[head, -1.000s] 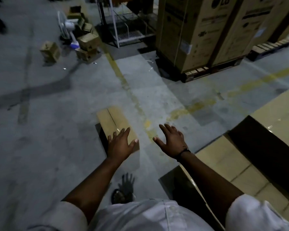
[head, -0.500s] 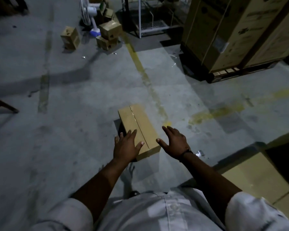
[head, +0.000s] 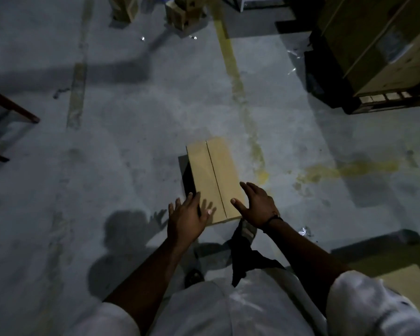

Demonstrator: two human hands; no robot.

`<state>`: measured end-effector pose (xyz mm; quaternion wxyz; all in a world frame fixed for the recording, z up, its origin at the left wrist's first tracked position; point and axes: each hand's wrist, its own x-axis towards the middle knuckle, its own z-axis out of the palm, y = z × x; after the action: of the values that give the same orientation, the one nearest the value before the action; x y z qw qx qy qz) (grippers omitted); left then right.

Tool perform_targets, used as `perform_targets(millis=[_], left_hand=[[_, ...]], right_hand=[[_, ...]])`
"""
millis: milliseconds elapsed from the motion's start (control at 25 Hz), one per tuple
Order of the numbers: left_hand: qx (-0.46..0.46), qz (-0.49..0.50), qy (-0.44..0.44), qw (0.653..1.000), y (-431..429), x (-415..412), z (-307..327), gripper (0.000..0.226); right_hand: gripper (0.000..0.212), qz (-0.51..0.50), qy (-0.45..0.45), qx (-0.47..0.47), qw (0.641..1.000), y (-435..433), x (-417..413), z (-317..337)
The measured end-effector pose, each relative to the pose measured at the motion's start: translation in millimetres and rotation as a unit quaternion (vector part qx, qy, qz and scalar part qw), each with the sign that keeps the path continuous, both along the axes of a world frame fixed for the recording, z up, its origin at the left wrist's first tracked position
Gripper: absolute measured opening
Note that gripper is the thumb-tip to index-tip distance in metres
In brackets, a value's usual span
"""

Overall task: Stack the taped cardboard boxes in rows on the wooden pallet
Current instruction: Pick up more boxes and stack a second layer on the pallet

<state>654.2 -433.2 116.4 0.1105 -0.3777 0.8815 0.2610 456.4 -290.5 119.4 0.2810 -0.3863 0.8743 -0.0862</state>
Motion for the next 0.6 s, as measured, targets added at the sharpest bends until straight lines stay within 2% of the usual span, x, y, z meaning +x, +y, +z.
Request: perform_targets(millis=[80,240,360,480,600], left_hand=[[0.024,0.013,-0.017,0.999,-7.4,-25.1,-22.7,0.068],[0.061,0.067,0.028,0.995,-20.1,-68.8,-92.7,0.063],[0.102,0.131,0.016,0.986,-37.6,-112.2,-177.1,0.065],[0.148,0.214,0.033,0.965,-61.9,-140.9,-290.3,0.069],[0.167,0.249,0.047,0.953,-90.5,-164.0,-382.9,0.062]], right_hand=[[0.078,0.010,-0.025,0.021,0.999,-17.2,-26.5,-33.8],[0.077,0.033,-0.042,0.060,0.997,-45.5,-71.4,-112.0],[0.078,0.063,-0.025,0.093,0.993,-66.1,-106.7,-194.7],[0.080,0.080,-0.013,0.107,0.991,-89.9,-137.7,-291.6],[0.074,0.084,-0.016,0.109,0.990,-118.1,-166.8,-377.9]])
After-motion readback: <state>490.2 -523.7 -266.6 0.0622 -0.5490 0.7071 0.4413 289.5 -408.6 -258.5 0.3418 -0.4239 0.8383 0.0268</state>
